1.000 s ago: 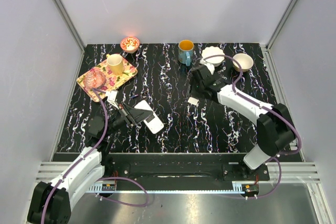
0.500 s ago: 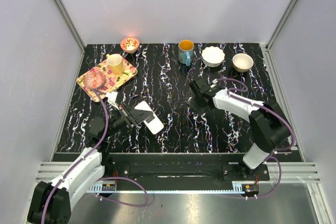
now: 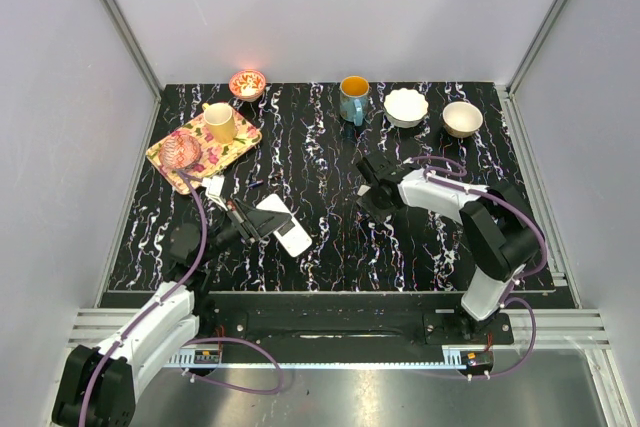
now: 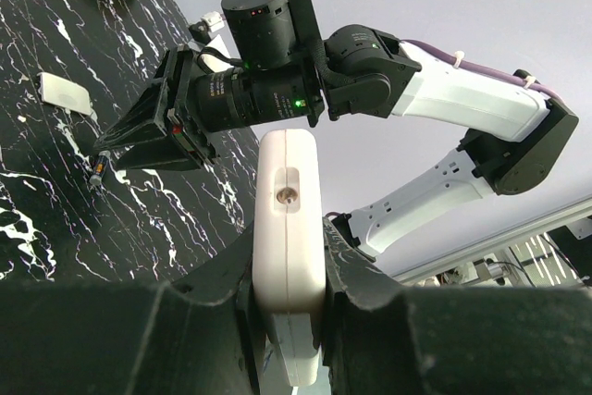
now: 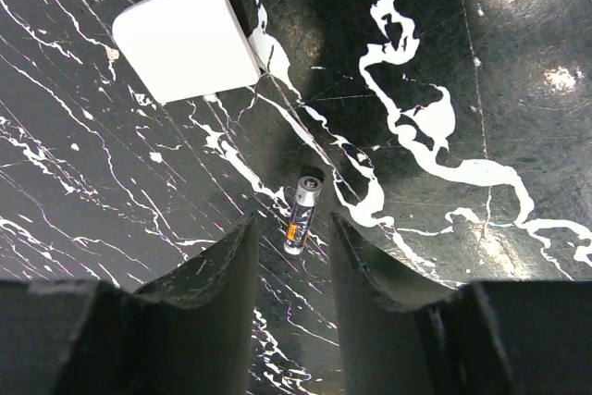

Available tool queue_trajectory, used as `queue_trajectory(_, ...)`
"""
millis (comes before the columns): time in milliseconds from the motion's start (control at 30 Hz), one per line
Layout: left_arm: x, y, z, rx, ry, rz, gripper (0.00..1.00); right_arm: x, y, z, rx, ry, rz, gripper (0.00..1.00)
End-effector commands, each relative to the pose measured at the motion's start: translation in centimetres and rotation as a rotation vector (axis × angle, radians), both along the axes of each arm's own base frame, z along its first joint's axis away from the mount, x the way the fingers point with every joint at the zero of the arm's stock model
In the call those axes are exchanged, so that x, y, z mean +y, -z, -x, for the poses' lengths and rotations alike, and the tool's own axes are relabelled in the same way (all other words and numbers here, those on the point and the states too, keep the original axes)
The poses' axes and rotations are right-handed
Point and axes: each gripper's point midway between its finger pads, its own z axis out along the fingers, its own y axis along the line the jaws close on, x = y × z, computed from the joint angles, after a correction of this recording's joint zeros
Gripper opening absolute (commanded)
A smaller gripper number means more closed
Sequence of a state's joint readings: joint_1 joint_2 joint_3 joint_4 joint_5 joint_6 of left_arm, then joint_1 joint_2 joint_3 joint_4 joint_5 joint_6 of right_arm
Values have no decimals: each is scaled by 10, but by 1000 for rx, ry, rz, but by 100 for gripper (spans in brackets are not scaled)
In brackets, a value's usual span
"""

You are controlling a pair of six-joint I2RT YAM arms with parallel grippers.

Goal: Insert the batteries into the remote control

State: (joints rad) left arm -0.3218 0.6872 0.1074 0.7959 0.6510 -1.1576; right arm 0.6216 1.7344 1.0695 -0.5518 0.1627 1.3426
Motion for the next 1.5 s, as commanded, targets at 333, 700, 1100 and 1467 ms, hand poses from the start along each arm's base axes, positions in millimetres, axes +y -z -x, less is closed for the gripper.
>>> queue_trajectory(333,2,-8,1,-47,-13,23,0,-7,16,8,44,8,38,36)
queue_trajectory(700,2,-7,1,-45,-16,22,0,-20,24,7,60,14,56,38)
queue_trajectory(1100,4,-9,-1,-49,-32,35,0,-22,29,9,108,7,65,25)
queue_trajectory(1467,3,-11,-2,-38,-27,38,0,-30,-11,-6,-29,-110,122,0)
